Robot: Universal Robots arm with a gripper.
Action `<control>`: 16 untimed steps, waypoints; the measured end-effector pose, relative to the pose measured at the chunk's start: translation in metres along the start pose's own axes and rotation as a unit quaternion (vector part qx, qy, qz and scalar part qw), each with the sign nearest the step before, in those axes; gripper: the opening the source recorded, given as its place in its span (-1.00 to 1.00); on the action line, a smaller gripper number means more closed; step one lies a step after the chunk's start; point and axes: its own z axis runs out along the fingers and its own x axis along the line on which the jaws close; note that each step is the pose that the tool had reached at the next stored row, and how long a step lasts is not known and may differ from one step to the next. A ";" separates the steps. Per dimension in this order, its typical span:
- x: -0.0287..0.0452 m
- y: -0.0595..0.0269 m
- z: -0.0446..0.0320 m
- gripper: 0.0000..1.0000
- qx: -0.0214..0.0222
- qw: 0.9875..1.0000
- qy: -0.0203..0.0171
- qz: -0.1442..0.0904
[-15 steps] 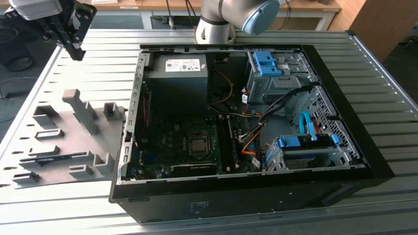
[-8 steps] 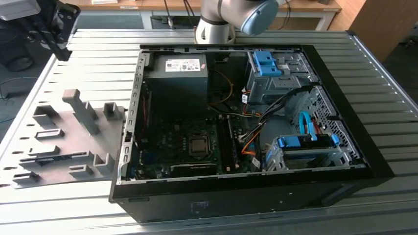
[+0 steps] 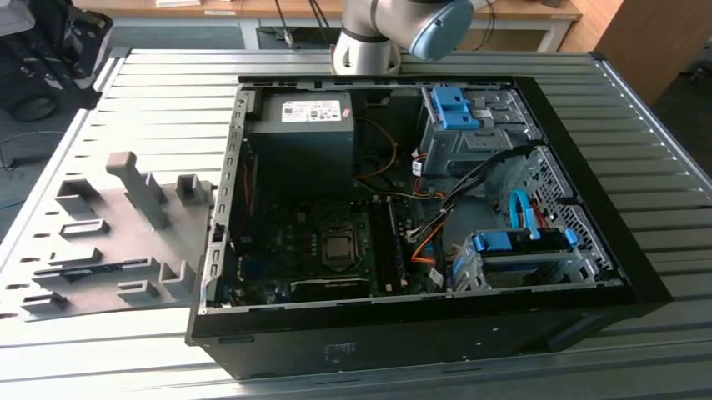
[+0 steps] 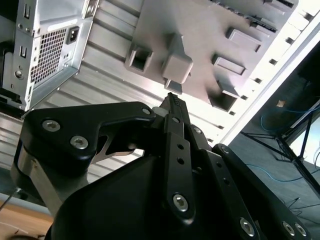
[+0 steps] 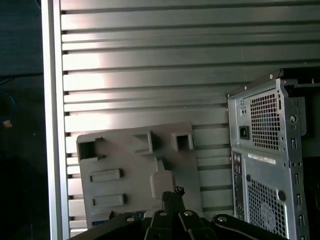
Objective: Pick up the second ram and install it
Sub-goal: 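Reach for the second ram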
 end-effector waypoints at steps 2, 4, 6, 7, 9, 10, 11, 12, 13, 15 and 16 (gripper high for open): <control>0.0011 -0.0070 0.0000 -0.79 0.000 1.000 0.000 0.000; 0.0021 -0.0137 -0.0001 -0.79 0.000 1.000 0.000 0.000; 0.0035 -0.0201 -0.0002 -0.79 0.000 1.000 0.000 0.000; 0.0045 -0.0232 -0.0003 -0.79 0.000 1.000 0.000 0.000; 0.0067 -0.0292 -0.0002 -0.79 0.001 1.000 0.000 0.000; 0.0072 -0.0330 0.0000 -0.79 0.001 1.000 0.000 0.000; 0.0072 -0.0372 0.0002 -0.79 0.001 1.000 0.000 0.000; 0.0070 -0.0413 0.0006 -0.79 0.001 1.000 0.000 0.000; 0.0068 -0.0445 0.0013 -0.79 0.001 1.000 0.001 0.000; 0.0064 -0.0485 0.0032 -0.79 0.001 1.000 0.008 -0.001; 0.0064 -0.0497 0.0040 -0.79 0.002 1.000 0.011 -0.002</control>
